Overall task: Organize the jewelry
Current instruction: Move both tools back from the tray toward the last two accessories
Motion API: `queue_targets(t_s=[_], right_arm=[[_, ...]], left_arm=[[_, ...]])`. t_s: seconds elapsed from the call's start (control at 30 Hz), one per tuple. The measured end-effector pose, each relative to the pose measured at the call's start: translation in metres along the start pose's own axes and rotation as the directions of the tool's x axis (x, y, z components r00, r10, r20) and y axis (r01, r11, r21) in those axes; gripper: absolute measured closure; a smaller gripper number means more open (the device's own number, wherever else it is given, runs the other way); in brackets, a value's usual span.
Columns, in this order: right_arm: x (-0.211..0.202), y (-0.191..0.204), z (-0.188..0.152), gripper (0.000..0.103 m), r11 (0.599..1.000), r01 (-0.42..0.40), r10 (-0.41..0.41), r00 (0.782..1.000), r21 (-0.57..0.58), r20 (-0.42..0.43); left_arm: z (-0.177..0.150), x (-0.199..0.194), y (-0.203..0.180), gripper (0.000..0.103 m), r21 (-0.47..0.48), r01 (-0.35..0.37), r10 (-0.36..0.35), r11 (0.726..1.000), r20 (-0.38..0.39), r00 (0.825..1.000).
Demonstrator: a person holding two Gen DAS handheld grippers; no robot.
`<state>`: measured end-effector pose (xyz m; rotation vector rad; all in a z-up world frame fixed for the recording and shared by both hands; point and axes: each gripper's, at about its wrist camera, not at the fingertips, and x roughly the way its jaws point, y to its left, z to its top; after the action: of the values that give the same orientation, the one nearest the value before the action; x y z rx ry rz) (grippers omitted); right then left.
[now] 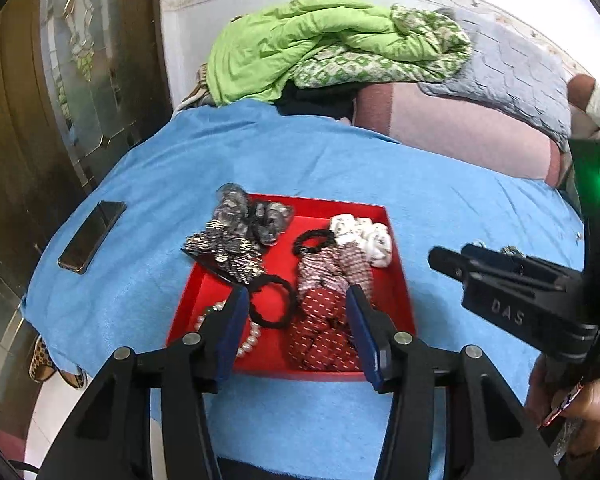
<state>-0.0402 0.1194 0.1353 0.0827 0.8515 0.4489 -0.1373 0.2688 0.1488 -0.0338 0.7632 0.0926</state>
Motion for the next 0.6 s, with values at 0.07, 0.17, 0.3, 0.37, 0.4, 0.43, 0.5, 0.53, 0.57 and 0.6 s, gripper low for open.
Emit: queue_targets(t_s=[0.07,0.17,0.3,0.37,0.4,0.43,0.5,0.53,0.57,0.6], right_arm=[[-0.011,-0.012,-0.012,0.056,1.0,0.012,-0.012,1.0,0.011,0.0],[-0.026,-0.033,-0.031,0.053,0.998,0.05,-0.051,0.999,0.028,0.004],[-0.041,-0.076,-0.053,0.053,0.992,0.098,-0.098,0.995,0.085,-0.01],[-0.049,-0.096,-0.059,0.053,0.985,0.126,-0.125,0.992,0.114,-0.014],[-0.053,-0.11,-0.063,0.053,0.98,0.143,-0.142,0.99,0.136,-0.015],[-0.057,-0.12,-0.066,0.053,0.976,0.155,-0.154,0.988,0.152,-0.015],[-0.066,-0.144,-0.071,0.053,0.965,0.183,-0.184,0.983,0.188,-0.016],[-0.069,-0.153,-0.073,0.053,0.961,0.192,-0.193,0.981,0.198,-0.016],[-0.071,-0.164,-0.075,0.053,0.955,0.206,-0.207,0.978,0.214,-0.017],[-0.074,-0.174,-0.078,0.053,0.948,0.219,-0.221,0.975,0.229,-0.019]], left_arm=[[-0.002,-0.005,-0.007,0.049,0.011,0.003,-0.004,1.0,0.002,1.0],[-0.006,-0.008,-0.019,0.048,0.03,0.017,-0.017,0.999,-0.006,1.0],[-0.006,-0.006,-0.042,0.048,0.051,0.066,-0.064,0.997,-0.036,0.997],[-0.005,-0.005,-0.054,0.048,0.067,0.086,-0.083,0.994,-0.042,0.996],[-0.005,-0.005,-0.062,0.048,0.081,0.094,-0.091,0.992,-0.044,0.995],[-0.005,-0.004,-0.071,0.048,0.097,0.103,-0.099,0.99,-0.047,0.994],[-0.006,-0.001,-0.087,0.048,0.127,0.121,-0.115,0.984,-0.054,0.992],[-0.006,0.0,-0.094,0.048,0.138,0.128,-0.121,0.982,-0.058,0.991],[-0.005,0.003,-0.101,0.048,0.148,0.137,-0.129,0.979,-0.063,0.99],[-0.005,0.008,-0.111,0.048,0.157,0.154,-0.144,0.976,-0.073,0.987]])
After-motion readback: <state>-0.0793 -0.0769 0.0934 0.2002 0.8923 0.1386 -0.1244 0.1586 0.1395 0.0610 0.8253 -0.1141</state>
